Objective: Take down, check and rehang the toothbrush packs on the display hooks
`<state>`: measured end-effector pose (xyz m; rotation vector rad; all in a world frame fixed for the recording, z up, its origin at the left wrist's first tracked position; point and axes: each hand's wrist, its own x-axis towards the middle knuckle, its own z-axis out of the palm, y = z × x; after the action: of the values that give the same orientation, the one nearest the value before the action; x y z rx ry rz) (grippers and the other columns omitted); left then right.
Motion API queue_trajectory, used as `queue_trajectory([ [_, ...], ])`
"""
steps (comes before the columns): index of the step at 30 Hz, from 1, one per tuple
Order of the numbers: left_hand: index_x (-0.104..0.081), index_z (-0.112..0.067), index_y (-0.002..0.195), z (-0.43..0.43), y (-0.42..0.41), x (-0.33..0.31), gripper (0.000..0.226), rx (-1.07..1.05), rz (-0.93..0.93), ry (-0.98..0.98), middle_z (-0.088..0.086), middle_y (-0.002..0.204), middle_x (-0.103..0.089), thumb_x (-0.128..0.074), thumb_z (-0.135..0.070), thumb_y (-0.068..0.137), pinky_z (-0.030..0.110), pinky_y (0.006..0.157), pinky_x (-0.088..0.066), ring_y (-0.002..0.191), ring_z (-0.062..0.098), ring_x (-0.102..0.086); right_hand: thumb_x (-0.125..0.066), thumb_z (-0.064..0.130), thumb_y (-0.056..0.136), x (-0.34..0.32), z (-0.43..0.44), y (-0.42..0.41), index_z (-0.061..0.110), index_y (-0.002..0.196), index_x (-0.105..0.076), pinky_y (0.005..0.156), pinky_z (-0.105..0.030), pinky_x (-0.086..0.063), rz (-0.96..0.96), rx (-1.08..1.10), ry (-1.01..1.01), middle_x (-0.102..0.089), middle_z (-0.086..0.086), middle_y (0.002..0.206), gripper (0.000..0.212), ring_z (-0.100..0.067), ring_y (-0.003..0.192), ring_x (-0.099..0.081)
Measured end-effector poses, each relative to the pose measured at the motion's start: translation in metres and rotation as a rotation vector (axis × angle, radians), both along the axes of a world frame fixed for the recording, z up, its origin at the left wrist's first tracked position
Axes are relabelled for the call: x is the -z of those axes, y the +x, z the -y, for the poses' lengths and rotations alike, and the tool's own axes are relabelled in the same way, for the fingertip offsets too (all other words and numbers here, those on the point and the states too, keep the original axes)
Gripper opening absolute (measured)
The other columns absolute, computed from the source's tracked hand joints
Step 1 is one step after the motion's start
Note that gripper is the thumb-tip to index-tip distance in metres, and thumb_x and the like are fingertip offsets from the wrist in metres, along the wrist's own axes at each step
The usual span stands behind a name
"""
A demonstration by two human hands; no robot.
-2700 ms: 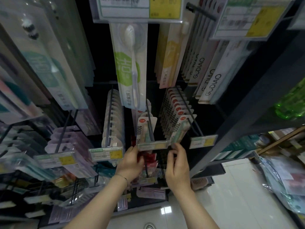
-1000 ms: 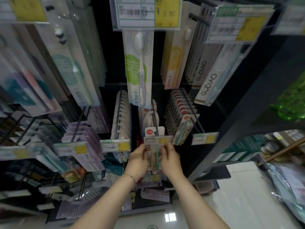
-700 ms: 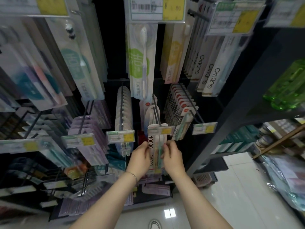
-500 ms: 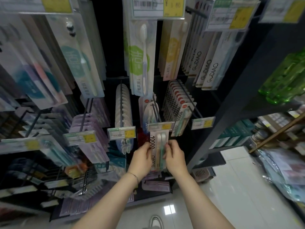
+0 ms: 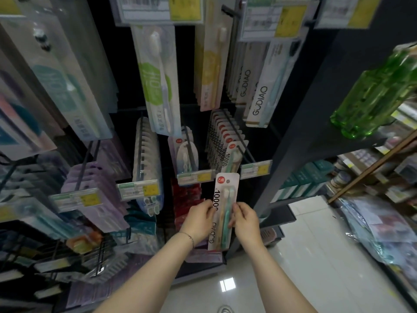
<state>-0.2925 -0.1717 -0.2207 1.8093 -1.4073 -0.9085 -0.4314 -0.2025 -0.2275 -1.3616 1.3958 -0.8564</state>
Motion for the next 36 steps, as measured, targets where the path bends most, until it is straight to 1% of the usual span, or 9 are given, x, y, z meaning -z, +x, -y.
queue_trajectory([
  [3,-0.059,-0.014,0.086,0.012,-0.013,-0.004,0.016,0.016,-0.005,-0.022,-0.002,0.078,-0.062,-0.048,-0.016,0.098,0.031,0.07,-0.049,0.071,0.012,-0.058,-0.044,0.016,0.101,0.0,0.013,-0.014,0.013,0.08,-0.062,0.057,-0.03,-0.045,0.008,0.03,-0.038,-0.055,-0.005,0.057,0.027,-0.015,0.053,-0.053],
  [5,-0.054,-0.019,0.081,0.019,-0.02,-0.006,0.019,0.033,-0.005,-0.071,-0.011,0.071,-0.056,-0.049,-0.015,0.099,0.02,0.062,-0.043,0.065,0.002,-0.052,-0.045,0.015,0.101,0.0,0.02,-0.022,0.012,0.081,-0.063,0.056,-0.03,-0.045,0.016,0.054,-0.079,-0.055,-0.006,0.056,0.027,-0.015,0.052,-0.052],
  [7,-0.055,-0.017,0.082,0.026,-0.028,-0.008,0.018,0.046,-0.013,-0.118,-0.011,0.07,-0.056,-0.049,-0.015,0.099,0.012,0.059,-0.037,0.063,-0.002,-0.049,-0.046,0.013,0.1,-0.003,0.027,-0.03,0.013,0.081,-0.064,0.055,-0.033,-0.045,0.032,0.08,-0.118,-0.054,-0.006,0.055,0.026,-0.015,0.052,-0.051],
  [13,-0.056,-0.016,0.082,0.041,-0.045,-0.007,0.017,0.008,-0.075,-0.183,-0.008,0.071,-0.059,-0.05,-0.017,0.098,0.015,0.061,-0.04,0.063,-0.002,-0.052,-0.049,0.013,0.099,-0.008,0.046,-0.045,0.024,0.085,-0.069,0.058,-0.038,-0.05,0.064,0.094,-0.156,-0.062,0.005,0.062,0.027,-0.012,0.058,-0.056],
  [21,-0.061,-0.01,0.086,0.039,-0.049,-0.011,0.017,-0.045,-0.109,-0.215,-0.013,0.066,-0.056,-0.052,-0.017,0.098,0.014,0.058,-0.04,0.058,-0.004,-0.049,-0.051,0.013,0.098,-0.017,0.047,-0.045,0.037,0.085,-0.07,0.068,-0.039,-0.055,0.123,0.065,-0.124,-0.072,0.008,0.08,0.033,-0.009,0.073,-0.065],
  [23,-0.063,-0.011,0.087,0.036,-0.048,-0.01,0.016,-0.062,-0.127,-0.219,-0.011,0.069,-0.06,-0.052,-0.015,0.098,0.012,0.058,-0.041,0.06,-0.004,-0.052,-0.051,0.013,0.098,-0.019,0.045,-0.045,0.038,0.087,-0.069,0.071,-0.035,-0.056,0.137,0.044,-0.125,-0.072,0.011,0.083,0.033,-0.006,0.077,-0.067],
  [28,-0.056,-0.032,0.077,0.034,-0.052,-0.014,0.028,-0.08,-0.166,-0.216,-0.014,0.063,-0.059,-0.052,-0.014,0.098,0.011,0.056,-0.041,0.058,-0.004,-0.053,-0.052,0.01,0.098,-0.025,0.044,-0.045,0.038,0.089,-0.069,0.073,-0.023,-0.055,0.169,0.026,-0.123,-0.073,0.015,0.086,0.034,-0.002,0.082,-0.068],
  [32,-0.057,-0.022,0.079,0.035,-0.058,-0.019,0.022,-0.077,-0.163,-0.229,-0.015,0.064,-0.056,-0.052,-0.012,0.098,0.007,0.057,-0.036,0.059,-0.009,-0.051,-0.053,0.01,0.097,-0.027,0.048,-0.048,0.035,0.092,-0.072,0.077,-0.023,-0.056,0.244,0.059,-0.084,-0.075,0.009,0.09,0.032,-0.007,0.087,-0.07],
  [36,-0.06,-0.016,0.082,0.034,-0.059,-0.019,0.018,-0.07,-0.185,-0.226,-0.012,0.066,-0.058,-0.051,-0.015,0.098,0.011,0.057,-0.039,0.059,-0.006,-0.051,-0.055,0.007,0.096,-0.03,0.049,-0.051,0.028,0.097,-0.072,0.073,-0.019,-0.055,0.309,0.051,-0.044,-0.076,0.008,0.09,0.027,-0.006,0.087,-0.07],
])
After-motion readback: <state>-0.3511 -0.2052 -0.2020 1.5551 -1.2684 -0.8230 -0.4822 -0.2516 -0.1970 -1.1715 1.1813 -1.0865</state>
